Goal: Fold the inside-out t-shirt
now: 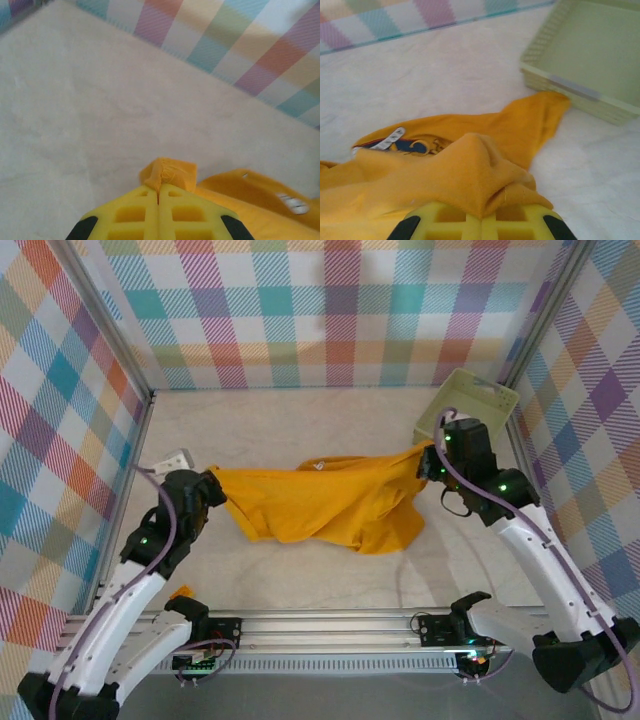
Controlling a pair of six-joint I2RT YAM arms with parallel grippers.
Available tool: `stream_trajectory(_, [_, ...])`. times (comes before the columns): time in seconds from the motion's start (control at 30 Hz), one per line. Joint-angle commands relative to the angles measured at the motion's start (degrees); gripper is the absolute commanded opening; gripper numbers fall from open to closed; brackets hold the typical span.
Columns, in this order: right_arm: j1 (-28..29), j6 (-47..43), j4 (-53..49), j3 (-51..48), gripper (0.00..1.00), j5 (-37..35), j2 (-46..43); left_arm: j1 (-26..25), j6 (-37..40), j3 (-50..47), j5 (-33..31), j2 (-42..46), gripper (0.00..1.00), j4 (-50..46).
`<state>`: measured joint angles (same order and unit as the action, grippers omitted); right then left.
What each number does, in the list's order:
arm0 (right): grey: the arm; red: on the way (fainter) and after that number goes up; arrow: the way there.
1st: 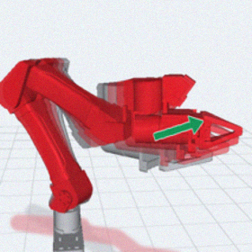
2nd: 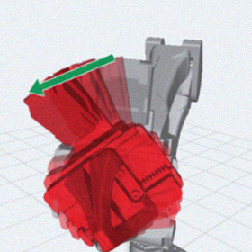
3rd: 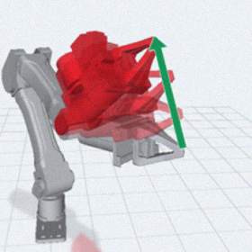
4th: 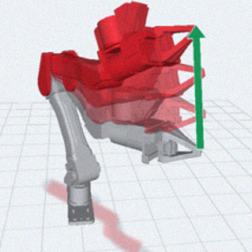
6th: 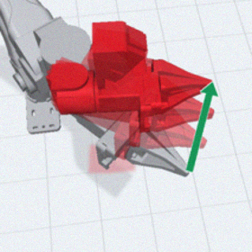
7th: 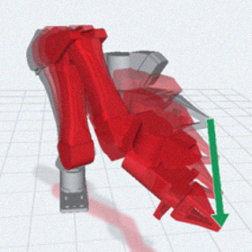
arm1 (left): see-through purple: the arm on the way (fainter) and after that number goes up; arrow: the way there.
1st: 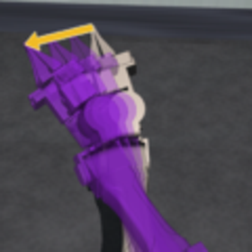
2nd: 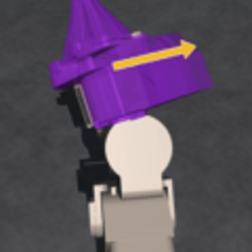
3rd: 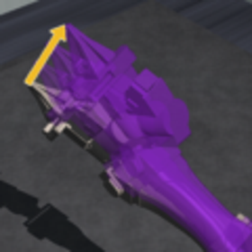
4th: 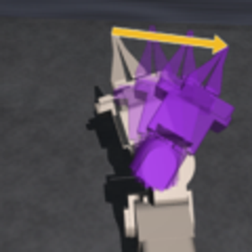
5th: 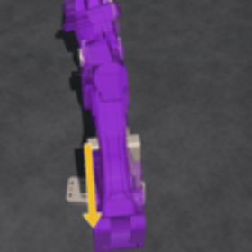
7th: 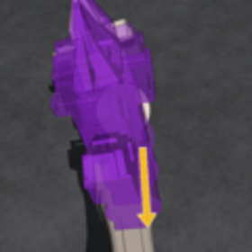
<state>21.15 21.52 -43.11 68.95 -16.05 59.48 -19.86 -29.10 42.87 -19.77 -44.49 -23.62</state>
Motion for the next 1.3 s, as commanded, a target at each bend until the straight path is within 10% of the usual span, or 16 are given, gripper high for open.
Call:
stream_trajectory(0.0, [-5.6, -1.3, -2.7, 0.3, 0.00, 0.4, -3.8, 3.7, -1.8, -3.9, 6.0, -1.8, 0.00, 1.7])
stream_trajectory(0.27, [-5.5, 0.1, 2.3, -5.2, 0.00, 15.9, 0.5, 9.1, -6.3, -8.9, 21.6, -11.2, 0.00, 10.2])
stream_trajectory(0.53, [5.0, 2.6, 6.8, -10.7, 0.00, 13.7, 10.0, 9.1, -6.5, -12.9, 28.8, -16.3, 0.05, 15.7])
stream_trajectory(0.9, [4.9, 1.2, 5.1, -8.6, 0.00, 6.4, 10.1, 8.2, -6.6, -8.1, 3.4, -10.6, 0.54, -8.2])
stream_trajectory(1.27, [5.0, 1.7, 6.4, -9.8, 0.00, 7.3, 10.2, -9.2, -2.9, 7.0, -10.1, -28.7, 0.81, -16.0])
